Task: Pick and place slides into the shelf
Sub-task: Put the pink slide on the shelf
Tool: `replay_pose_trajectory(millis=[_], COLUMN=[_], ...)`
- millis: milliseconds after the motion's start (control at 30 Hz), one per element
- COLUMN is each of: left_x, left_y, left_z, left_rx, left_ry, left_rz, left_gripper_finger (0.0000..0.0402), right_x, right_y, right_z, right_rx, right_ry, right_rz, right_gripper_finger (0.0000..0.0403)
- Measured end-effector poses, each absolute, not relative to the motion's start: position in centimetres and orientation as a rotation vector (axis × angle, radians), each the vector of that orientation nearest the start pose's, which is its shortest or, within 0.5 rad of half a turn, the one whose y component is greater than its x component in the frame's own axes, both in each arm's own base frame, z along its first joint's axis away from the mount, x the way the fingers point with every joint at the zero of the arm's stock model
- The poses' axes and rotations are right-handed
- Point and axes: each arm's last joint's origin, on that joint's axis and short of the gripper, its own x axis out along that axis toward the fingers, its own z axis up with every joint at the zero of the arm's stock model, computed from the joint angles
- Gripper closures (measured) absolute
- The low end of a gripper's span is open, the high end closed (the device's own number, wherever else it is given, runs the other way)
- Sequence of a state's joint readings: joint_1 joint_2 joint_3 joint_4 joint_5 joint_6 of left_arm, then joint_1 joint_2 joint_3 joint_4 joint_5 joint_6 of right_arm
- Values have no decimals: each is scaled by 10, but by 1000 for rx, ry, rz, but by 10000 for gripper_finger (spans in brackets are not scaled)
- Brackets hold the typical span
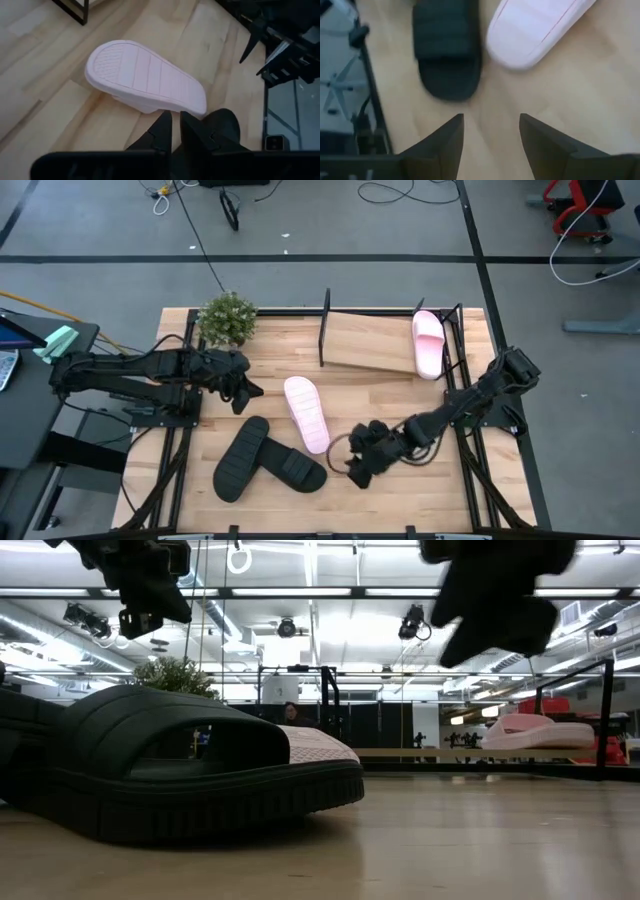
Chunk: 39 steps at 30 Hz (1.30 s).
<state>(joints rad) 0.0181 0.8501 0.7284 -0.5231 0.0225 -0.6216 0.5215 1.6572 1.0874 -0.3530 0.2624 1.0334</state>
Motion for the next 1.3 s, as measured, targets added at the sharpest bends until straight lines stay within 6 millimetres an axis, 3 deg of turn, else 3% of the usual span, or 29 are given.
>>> replay_pose_trajectory(millis=[100, 300, 600, 767, 933, 1167, 1300], left_x=[174, 177, 181, 183, 183, 183, 183], left_y=[1, -1, -1, -6, -11, -16, -17], left_z=[274, 279, 286, 289, 290, 290, 290], left_rx=[-631, -661, -816, -816, -790, -756, -744], left_ry=[616, 560, 474, 447, 436, 440, 443], left_rz=[191, 179, 191, 149, 152, 131, 125], left_gripper_finger=[362, 357, 363, 367, 362, 364, 370], right_x=[291, 284, 302, 314, 326, 342, 351], right_y=[179, 196, 205, 194, 178, 156, 142], right_z=[203, 191, 184, 183, 185, 168, 161], right_rx=[555, 178, -446, -469, -556, -932, -884], right_ry=[870, 843, 840, 868, 860, 907, 926], right_rz=[-199, -119, 95, 133, 164, 235, 188], right_gripper_finger=[206, 206, 202, 174, 119, 57, 51])
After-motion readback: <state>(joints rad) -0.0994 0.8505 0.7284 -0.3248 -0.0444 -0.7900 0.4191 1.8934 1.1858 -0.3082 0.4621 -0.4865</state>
